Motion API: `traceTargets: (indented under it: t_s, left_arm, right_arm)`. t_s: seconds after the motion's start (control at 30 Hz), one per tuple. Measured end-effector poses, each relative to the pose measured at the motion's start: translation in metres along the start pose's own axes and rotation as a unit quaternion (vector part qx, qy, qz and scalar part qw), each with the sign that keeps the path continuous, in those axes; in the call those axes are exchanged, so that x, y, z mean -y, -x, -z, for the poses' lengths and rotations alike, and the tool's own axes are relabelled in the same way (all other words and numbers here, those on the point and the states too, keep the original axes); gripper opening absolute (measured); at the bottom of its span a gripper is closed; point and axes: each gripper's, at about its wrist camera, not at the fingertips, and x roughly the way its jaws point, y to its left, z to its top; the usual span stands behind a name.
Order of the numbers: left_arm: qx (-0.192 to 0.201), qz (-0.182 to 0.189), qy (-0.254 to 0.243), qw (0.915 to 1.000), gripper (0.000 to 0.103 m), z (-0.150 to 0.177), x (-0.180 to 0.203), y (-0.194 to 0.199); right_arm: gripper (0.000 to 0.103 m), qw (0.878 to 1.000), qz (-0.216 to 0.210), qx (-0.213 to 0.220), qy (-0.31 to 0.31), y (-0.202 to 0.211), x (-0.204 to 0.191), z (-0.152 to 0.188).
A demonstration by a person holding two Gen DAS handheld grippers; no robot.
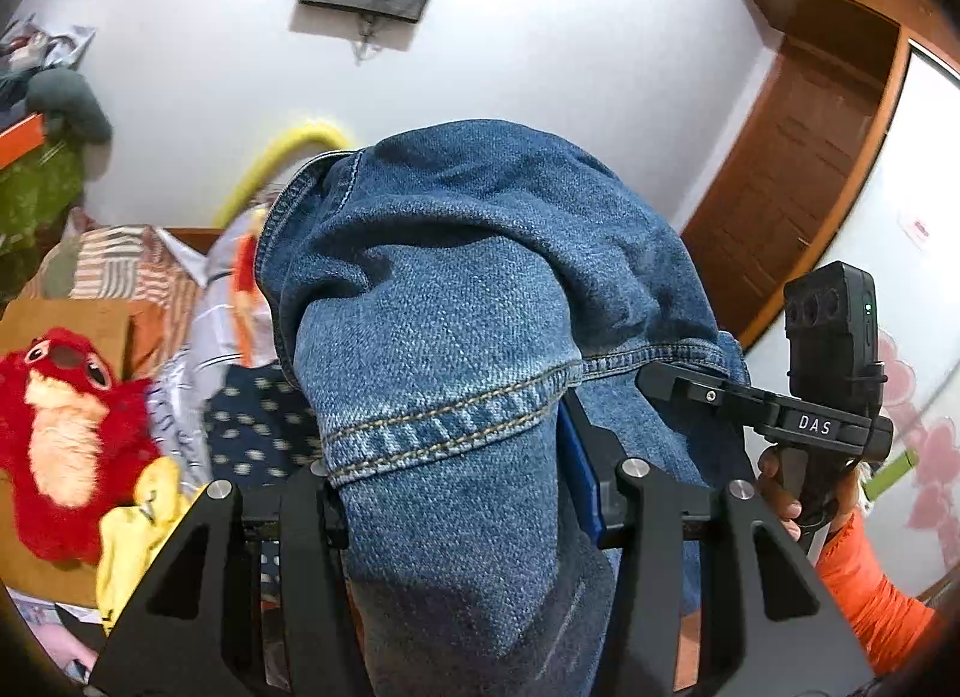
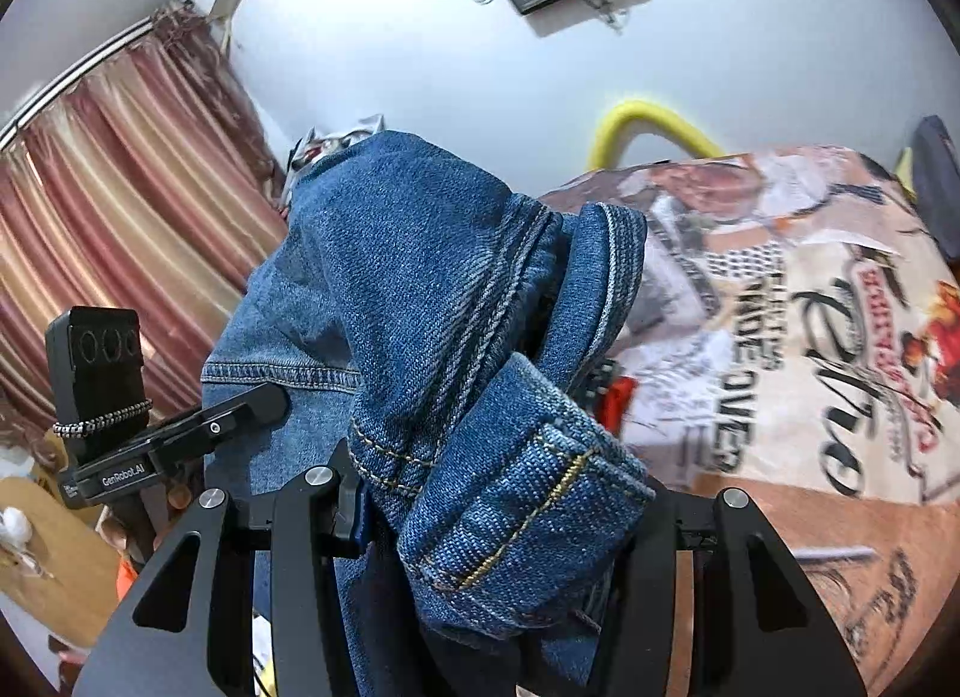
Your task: Fold large clothes
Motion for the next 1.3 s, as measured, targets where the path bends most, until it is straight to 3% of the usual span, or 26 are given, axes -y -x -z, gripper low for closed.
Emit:
traceTargets:
  t_s: [0.13,0.4,0.5,0.6,0.73,0.87,1.07,1.3]
  left_arm:
    - [-0.014,-0.017,0.033,0.9992,0.049,0.006,-0.045,-0.019]
    - [-0.060,-0.064,0.061,0.9942,0.048,0.017,-0.130,-0.095]
    - [-0.069,-0.069,0.073,0.9925,0.049,0.030,-0.150,-0.118]
    - [-0.068,-0.082,0.062,0.9924,0.057,0.041,-0.157,-0.129]
    - [-0.092,-0.077,0.090,0.9887,0.071,0.055,-0.168,-0.138]
    - [-0.097,-0.075,0.116,0.9857,0.073,0.062,-0.166,-0.126]
    - [-0.091,-0.133,0.066,0.9847,0.074,0.073,-0.138,-0.090]
    - [-0.086,-0.210,0.002,0.9738,0.074,0.092,-0.095,-0.045]
  right_arm:
    - [0.045,1.000,-0.008,-0.024,-0.006,-0.050,0.009,-0.002]
    - [0.045,0.997,0.000,-0.071,-0.040,-0.153,0.049,0.015]
    - [0.045,0.995,0.017,-0.086,-0.042,-0.175,0.053,0.018]
    - [0.047,0.994,0.030,-0.107,-0.024,-0.188,0.059,0.022]
    - [0.052,0.990,0.051,-0.129,-0.016,-0.193,0.061,0.033]
    - [0.061,0.988,0.065,-0.140,-0.019,-0.179,0.058,0.041]
    - [0.063,0.983,0.113,-0.142,0.009,-0.146,0.050,0.054]
    - [0.063,0.980,0.148,-0.116,0.057,-0.095,0.021,0.068]
